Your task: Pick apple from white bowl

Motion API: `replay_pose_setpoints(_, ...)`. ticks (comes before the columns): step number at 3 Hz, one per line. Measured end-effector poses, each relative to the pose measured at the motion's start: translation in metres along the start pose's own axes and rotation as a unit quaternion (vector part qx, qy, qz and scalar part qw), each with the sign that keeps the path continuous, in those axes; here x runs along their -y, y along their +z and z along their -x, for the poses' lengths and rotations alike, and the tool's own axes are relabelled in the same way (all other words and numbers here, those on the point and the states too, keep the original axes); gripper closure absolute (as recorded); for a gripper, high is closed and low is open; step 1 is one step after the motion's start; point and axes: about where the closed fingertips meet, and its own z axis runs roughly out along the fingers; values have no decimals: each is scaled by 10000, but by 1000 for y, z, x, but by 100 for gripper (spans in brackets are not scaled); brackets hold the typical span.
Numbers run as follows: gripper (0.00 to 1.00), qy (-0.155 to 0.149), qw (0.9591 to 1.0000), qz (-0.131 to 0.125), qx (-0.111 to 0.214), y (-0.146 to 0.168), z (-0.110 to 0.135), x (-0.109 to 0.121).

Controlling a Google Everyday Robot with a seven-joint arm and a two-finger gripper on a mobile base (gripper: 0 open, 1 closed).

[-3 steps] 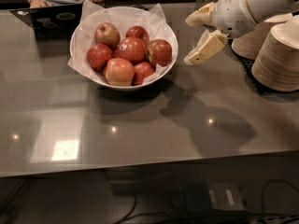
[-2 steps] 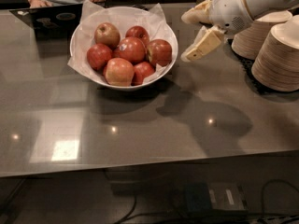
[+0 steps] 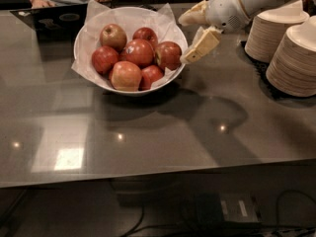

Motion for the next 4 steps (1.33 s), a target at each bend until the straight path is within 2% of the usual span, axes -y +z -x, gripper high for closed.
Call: replay_pose_setpoints(4,24,93,9990,232,-371,43,-8,11)
